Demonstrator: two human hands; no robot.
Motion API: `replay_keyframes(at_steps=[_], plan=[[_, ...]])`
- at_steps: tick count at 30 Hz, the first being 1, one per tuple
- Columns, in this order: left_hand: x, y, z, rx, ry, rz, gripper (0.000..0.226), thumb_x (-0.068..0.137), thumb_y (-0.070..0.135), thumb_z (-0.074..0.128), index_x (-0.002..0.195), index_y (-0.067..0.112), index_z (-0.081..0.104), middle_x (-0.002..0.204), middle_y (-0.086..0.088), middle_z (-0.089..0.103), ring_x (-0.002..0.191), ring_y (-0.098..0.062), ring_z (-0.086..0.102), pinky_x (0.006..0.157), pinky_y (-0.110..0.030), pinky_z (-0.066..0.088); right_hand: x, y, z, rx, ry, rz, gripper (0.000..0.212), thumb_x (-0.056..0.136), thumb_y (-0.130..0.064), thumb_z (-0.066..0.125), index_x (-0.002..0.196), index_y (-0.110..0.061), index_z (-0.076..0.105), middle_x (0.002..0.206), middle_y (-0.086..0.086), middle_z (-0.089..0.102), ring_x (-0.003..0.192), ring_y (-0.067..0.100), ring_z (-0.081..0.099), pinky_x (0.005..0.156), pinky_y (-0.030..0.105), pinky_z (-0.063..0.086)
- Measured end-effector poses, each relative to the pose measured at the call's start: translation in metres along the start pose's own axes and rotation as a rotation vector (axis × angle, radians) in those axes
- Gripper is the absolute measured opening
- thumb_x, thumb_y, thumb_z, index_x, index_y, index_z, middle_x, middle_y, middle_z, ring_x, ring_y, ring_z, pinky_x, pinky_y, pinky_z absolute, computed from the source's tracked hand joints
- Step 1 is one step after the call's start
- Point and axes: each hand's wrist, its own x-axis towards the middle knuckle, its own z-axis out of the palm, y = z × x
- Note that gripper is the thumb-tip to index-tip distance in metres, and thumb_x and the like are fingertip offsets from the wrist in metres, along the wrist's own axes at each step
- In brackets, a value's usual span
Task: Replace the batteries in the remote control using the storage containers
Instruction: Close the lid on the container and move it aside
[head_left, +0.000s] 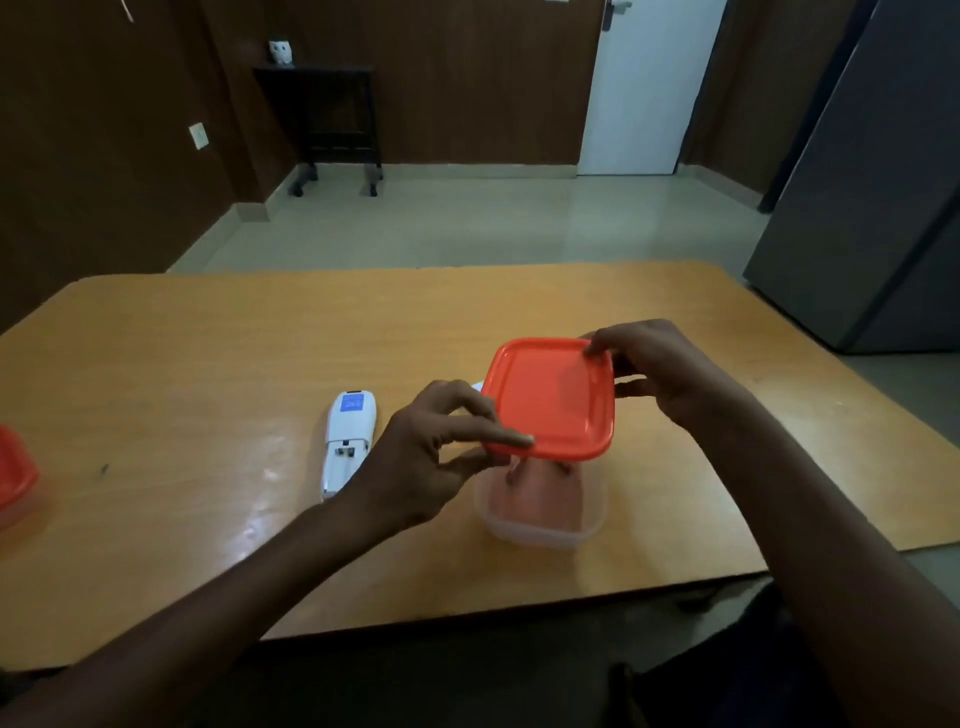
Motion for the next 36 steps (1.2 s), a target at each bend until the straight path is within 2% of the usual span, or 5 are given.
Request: replay_keyframes(at_steps=[6, 16, 25, 30, 36], plan=[[-0.029, -0.002, 0.013, 0.068, -0.152, 0.084, 0.041, 0.08, 0.025, 0.082, 0.119, 0.036, 0.072, 0.106, 0.014, 0.056, 0.109, -0.015, 0.053, 0.093, -0.034, 0.05, -0.018, 0.022, -0.012, -0.309, -0.08, 0.017, 0.014, 0.087, -0.005, 0.07, 0.094, -0.012, 0.079, 0.091, 0.008, 0.073, 0.086, 0.023, 0.068, 0.06, 0.034, 0.062], [-0.039, -0.009, 0.017, 0.105, -0.132, 0.097, 0.031, 0.084, 0.037, 0.074, 0.115, 0.034, 0.076, 0.103, 0.009, 0.059, 0.107, -0.016, 0.053, 0.089, -0.035, 0.054, -0.016, 0.036, 0.004, -0.309, -0.088, -0.005, 0.019, 0.092, -0.01, 0.07, 0.11, -0.011, 0.077, 0.099, 0.012, 0.073, 0.084, 0.026, 0.072, 0.059, 0.037, 0.063], [-0.048, -0.012, 0.022, 0.218, -0.148, 0.2, 0.032, 0.094, 0.028, 0.063, 0.126, 0.031, 0.067, 0.112, -0.003, 0.062, 0.11, -0.022, 0.057, 0.094, -0.032, 0.05, -0.007, 0.04, 0.005, -0.27, -0.099, 0.05, 0.014, 0.092, -0.012, 0.072, 0.101, -0.003, 0.076, 0.096, 0.017, 0.074, 0.081, 0.029, 0.074, 0.061, 0.034, 0.062], [-0.05, -0.01, 0.024, 0.241, -0.153, 0.237, 0.034, 0.094, 0.018, 0.062, 0.127, 0.028, 0.066, 0.114, -0.004, 0.061, 0.109, -0.023, 0.058, 0.091, -0.036, 0.051, -0.002, 0.045, 0.008, -0.165, -0.099, 0.158, 0.019, 0.09, -0.011, 0.074, 0.102, 0.002, 0.071, 0.1, 0.019, 0.07, 0.088, 0.031, 0.069, 0.072, 0.04, 0.061], [-0.053, -0.01, 0.023, 0.33, -0.173, 0.275, 0.034, 0.096, 0.013, 0.061, 0.128, 0.022, 0.069, 0.115, -0.008, 0.061, 0.109, -0.024, 0.059, 0.088, -0.04, 0.054, -0.017, 0.051, 0.007, -0.15, -0.057, 0.074, 0.026, 0.09, -0.018, 0.074, 0.108, 0.001, 0.073, 0.105, 0.019, 0.072, 0.083, 0.028, 0.071, 0.067, 0.035, 0.063]])
